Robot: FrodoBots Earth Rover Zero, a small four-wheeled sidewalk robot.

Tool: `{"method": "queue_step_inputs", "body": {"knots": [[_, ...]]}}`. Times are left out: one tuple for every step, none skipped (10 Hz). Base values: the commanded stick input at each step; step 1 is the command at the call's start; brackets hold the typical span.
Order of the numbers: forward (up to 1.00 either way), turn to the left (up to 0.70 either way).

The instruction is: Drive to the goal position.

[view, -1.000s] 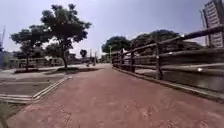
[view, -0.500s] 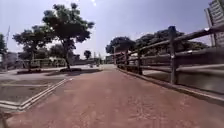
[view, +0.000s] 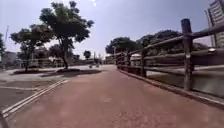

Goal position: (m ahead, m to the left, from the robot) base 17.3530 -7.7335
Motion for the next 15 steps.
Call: {"method": "queue_step_inputs", "body": {"knots": [[1.00, 0.01], [1.00, 0.01], [1.00, 0.01], [1.00, 0.01], [1.00, 0.01], [1.00, 0.18], [1.00, 0.41], [1.00, 0.22], [1.00, 0.03], [1.00, 0.01], [1.00, 0.01], [1.00, 0.01], [1.00, 0.01], [1.00, 0.01], [1.00, 0.01]]}}
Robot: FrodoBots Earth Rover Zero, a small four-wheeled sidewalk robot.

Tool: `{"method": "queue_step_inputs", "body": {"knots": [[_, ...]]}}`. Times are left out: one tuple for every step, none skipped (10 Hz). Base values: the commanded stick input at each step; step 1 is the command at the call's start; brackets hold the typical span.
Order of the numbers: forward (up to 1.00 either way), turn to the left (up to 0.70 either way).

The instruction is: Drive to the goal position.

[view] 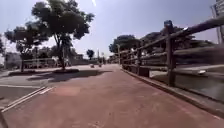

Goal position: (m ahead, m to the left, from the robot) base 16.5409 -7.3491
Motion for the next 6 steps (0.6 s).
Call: {"method": "queue_step_inputs", "body": {"knots": [[1.00, 0.01], [1.00, 0.32], [1.00, 0.41], [1.00, 0.41], [1.00, 0.33], [1.00, 0.01]]}}
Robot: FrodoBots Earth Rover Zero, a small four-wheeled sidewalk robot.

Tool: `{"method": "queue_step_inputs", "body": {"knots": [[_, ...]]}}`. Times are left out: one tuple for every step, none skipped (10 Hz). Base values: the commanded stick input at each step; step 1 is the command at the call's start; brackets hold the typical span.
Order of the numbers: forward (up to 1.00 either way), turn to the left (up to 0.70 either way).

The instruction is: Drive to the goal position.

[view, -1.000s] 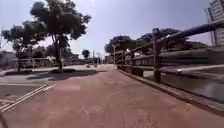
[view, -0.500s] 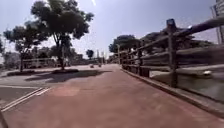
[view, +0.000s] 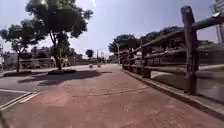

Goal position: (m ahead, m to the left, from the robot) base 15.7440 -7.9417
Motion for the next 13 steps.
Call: {"method": "queue_step_inputs", "body": {"knots": [[1.00, 0.01], [1.00, 0.01], [1.00, 0.01], [1.00, 0.01], [1.00, 0.01], [1.00, 0.01], [1.00, 0.01], [1.00, 0.01], [1.00, 0.01], [1.00, 0.01], [1.00, 0.01], [1.00, 0.01], [1.00, 0.01]]}}
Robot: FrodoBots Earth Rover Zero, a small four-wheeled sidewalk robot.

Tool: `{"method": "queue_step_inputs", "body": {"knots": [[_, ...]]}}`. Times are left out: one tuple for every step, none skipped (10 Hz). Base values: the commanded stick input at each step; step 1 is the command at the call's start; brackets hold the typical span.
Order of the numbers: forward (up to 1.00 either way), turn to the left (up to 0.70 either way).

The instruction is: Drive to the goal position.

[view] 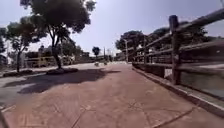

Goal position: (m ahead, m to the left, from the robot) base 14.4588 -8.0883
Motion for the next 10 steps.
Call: {"method": "queue_step_inputs", "body": {"knots": [[1.00, 0.01], [1.00, 0.01], [1.00, 0.02], [1.00, 0.03], [1.00, 0.21], [1.00, 0.25], [1.00, 0.15], [1.00, 0.03], [1.00, 0.01], [1.00, 0.01]]}}
